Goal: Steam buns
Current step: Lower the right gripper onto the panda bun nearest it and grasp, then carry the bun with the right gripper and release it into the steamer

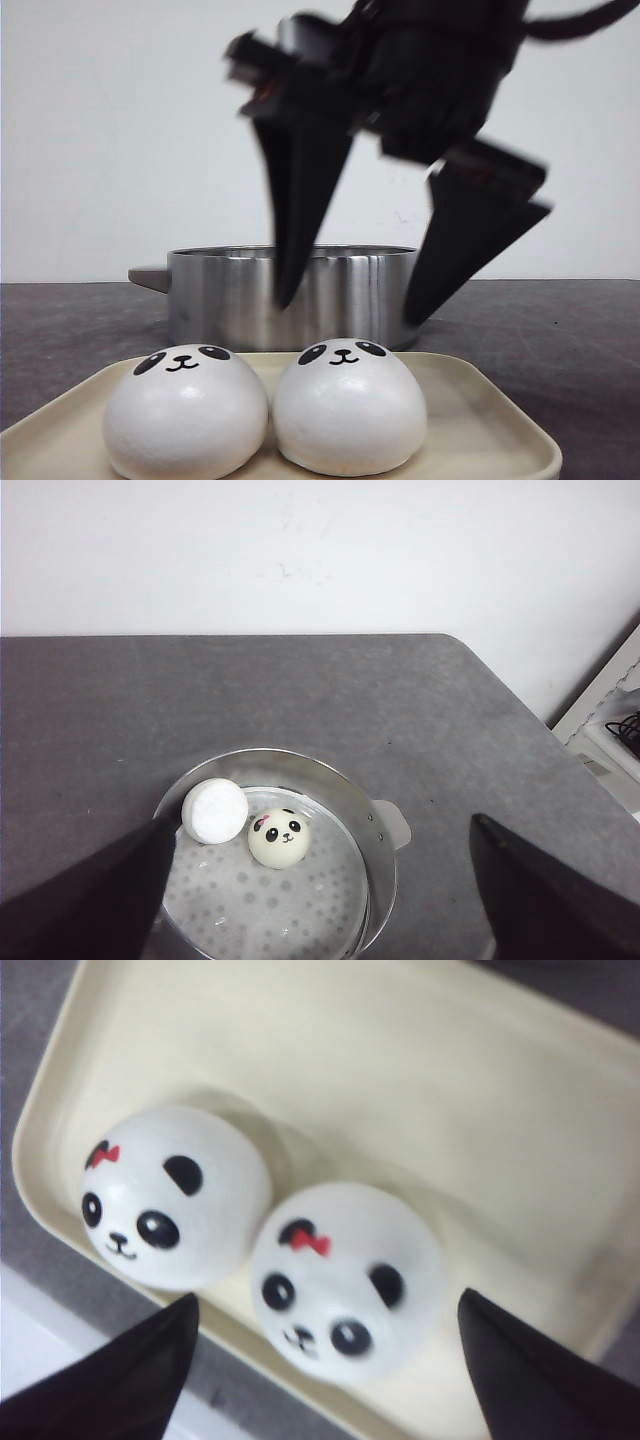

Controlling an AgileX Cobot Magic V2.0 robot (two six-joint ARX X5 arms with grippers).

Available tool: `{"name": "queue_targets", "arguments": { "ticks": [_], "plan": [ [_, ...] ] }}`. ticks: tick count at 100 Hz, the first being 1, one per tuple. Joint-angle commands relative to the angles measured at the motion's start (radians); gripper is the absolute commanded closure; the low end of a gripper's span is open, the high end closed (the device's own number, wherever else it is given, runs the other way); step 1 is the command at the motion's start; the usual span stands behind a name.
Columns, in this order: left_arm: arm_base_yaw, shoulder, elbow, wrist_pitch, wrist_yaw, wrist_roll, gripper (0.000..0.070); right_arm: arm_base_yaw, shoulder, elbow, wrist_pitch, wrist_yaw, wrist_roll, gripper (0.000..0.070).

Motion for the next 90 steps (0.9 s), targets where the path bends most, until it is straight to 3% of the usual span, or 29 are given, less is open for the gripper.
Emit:
{"name": "queue_targets", "arguments": {
  "ticks": [1, 19, 24, 30, 37, 41, 68, 90],
  "plan": [
    [-0.007, 0.006, 0.021, 0.001, 0.001, 0.001, 0.0138, 0.011, 0.05, 0.005, 0.013, -0.005, 0.018, 0.0172],
    [-0.007, 0.006, 0.021, -0.034, 0.001, 0.001, 0.0138, 0.007, 0.149, 0.005, 0.013, 0.021, 0.034, 0.0179],
    [-0.007, 0.006, 0.021, -0.041, 0.001, 0.001, 0.0138, 0.007, 0.165, 0.005, 0.014, 0.023, 0.036, 0.0221],
    [-0.007, 0.006, 0.021, -0.045, 0.001, 0.001, 0.0139, 0.007, 0.178, 0.005, 0.018, 0.035, 0.036, 0.0361],
    [-0.007, 0.006, 0.021, -0.045, 0.001, 0.004, 0.0139, 0.007, 0.179, 0.005, 0.023, 0.053, 0.034, 0.07],
    [-0.007, 0.006, 0.021, -0.045, 0.001, 0.004, 0.0139, 0.01, 0.178, 0.005, 0.03, 0.061, 0.031, 0.0677],
    [-0.007, 0.006, 0.021, -0.047, 0.0, 0.005, 0.0143, 0.012, 0.013, 0.082, 0.038, 0.074, 0.016, 0.0683],
    [-0.007, 0.008, 0.021, -0.041, 0.0, 0.015, 0.0143, -0.018, -0.093, 0.257, 0.098, 0.187, -0.108, 0.0688]
  ]
}}
